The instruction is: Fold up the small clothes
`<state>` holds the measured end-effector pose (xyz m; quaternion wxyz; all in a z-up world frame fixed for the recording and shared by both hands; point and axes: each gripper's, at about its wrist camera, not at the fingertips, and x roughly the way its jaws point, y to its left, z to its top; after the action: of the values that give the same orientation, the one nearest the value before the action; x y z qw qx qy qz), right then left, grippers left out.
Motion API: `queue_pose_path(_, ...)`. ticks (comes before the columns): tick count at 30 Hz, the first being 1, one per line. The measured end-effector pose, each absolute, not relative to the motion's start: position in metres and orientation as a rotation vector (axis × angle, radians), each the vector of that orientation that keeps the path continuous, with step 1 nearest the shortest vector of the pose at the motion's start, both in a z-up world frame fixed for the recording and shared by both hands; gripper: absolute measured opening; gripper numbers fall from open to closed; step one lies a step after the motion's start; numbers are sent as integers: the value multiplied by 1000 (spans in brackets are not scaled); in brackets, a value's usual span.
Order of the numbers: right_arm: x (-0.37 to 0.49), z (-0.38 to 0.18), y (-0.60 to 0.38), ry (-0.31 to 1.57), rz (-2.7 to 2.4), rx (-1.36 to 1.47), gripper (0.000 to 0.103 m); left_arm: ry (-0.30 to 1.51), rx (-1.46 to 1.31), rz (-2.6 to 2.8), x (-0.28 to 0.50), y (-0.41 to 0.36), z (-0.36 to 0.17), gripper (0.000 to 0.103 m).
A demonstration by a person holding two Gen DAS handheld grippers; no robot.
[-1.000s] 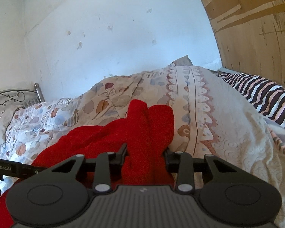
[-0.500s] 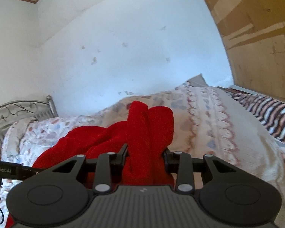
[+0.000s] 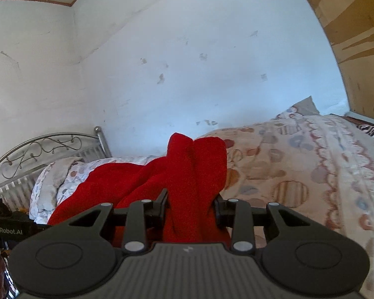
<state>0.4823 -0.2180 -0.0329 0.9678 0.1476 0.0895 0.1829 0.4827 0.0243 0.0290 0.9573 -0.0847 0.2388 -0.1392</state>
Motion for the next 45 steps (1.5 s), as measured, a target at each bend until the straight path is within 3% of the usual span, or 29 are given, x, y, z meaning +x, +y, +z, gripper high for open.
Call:
queue_pose_path(7, 502, -40, -208, 241, 356, 305, 37, 505, -191, -257, 496, 39, 22, 33)
queue_pose_path(12, 535, -69, -204, 366, 280, 265, 39, 570, -221, -229, 531, 40, -13, 35)
queue_pose_path(14, 544, -81, -205, 410, 254, 254, 43, 591, -229, -197, 543, 40, -29, 38)
queue_pose_path(19, 531, -94, -218, 393, 213, 272, 64, 595, -189, -120, 552, 39, -52, 61)
queue_pose_path(23, 513, -82, -212, 345, 253, 259, 83, 589, -193, -103, 552, 42, -59, 70)
queue_pose_path(25, 507, -80, -204, 342, 292, 239, 87, 583, -192, -87, 551, 41, -62, 75)
queue_pose_path(35, 494, -97, -186, 409, 203, 113, 92, 571, -216, -52, 538, 41, -59, 87)
queue_pose_path(39, 481, -93, -194, 393, 180, 128, 92, 571, -204, -32, 526, 40, -52, 95)
queue_pose_path(45, 441, -68, -203, 303, 160, 128, 101, 531, -199, -28, 492, 39, -28, 102)
